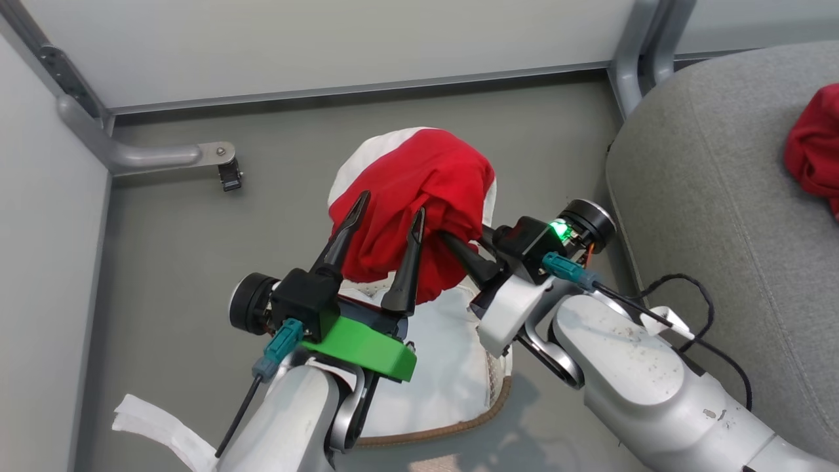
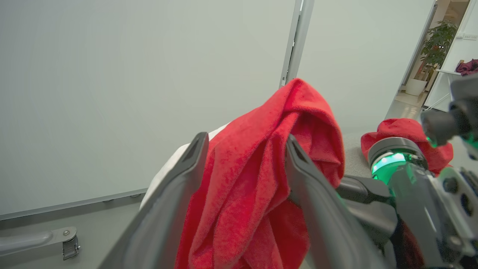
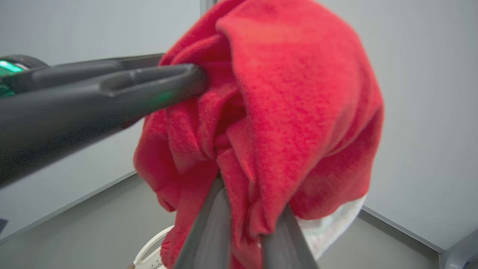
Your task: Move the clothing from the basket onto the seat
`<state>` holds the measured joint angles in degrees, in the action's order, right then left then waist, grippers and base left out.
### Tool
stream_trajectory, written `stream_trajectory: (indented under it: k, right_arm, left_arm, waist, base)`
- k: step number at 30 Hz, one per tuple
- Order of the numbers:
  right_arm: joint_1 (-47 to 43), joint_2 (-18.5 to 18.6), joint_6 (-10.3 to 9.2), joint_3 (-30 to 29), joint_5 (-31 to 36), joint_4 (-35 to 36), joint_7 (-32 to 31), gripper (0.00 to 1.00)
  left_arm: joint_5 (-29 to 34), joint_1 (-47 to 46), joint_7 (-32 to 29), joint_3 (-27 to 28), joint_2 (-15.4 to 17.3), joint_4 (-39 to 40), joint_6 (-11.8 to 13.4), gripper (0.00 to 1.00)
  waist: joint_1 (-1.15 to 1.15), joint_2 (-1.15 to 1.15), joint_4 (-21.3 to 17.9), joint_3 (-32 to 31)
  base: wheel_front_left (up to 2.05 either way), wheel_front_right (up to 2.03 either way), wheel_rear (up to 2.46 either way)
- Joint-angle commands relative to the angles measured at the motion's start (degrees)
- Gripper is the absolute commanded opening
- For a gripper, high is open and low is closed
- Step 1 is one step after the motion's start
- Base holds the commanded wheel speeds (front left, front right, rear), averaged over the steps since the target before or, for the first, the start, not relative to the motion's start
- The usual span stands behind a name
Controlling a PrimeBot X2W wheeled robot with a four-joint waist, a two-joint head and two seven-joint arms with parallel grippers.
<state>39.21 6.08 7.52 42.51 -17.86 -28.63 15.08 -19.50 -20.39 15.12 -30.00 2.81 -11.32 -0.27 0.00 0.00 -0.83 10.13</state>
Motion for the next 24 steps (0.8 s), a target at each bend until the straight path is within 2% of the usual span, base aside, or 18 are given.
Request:
stream_trajectory:
  k: [1,13,24]
  right_arm:
    - [-1.3,0.3,-0.06,-1.1,0.3,0.5,0.1,0.0]
    - [-7.0,1.1,-0.06,-10.7,0.2,4.6,0.1,0.0]
    - [-12.3,0.9,-0.06,-15.4,-0.2,6.6,0.1,0.0]
  left_arm:
    - [0.9,0.5,0.0,0.3,0.2,-0.3,-0.2,1.0]
    - [4.2,0.3,0.0,2.3,0.2,-2.7,-2.3,1.0]
    - [4.7,1.5,0.0,2.5,0.2,-4.6,-4.2,1.0]
  waist:
    - [0.0,0.0,-2.3,0.4]
    - [0.0,0.0,-14.5,2.0]
    - [0.0,0.0,-26.0,0.8]
  base:
    - [0.0,0.0,0.0]
    - [0.0,0.0,0.0]
    - [0.0,0.0,0.0]
